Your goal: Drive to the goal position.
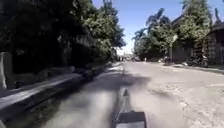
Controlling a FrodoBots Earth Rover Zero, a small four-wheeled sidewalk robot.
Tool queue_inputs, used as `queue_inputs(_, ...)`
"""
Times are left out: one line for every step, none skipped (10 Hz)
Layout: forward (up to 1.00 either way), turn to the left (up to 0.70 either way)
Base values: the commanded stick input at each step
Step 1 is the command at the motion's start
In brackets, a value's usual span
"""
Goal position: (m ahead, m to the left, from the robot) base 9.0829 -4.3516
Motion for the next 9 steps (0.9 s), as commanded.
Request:
queue_inputs(1.00,-0.31)
queue_inputs(1.00,-0.21)
queue_inputs(1.00,-0.02)
queue_inputs(1.00,0.00)
queue_inputs(1.00,0.00)
queue_inputs(1.00,0.00)
queue_inputs(1.00,0.00)
queue_inputs(1.00,-0.05)
queue_inputs(1.00,-0.23)
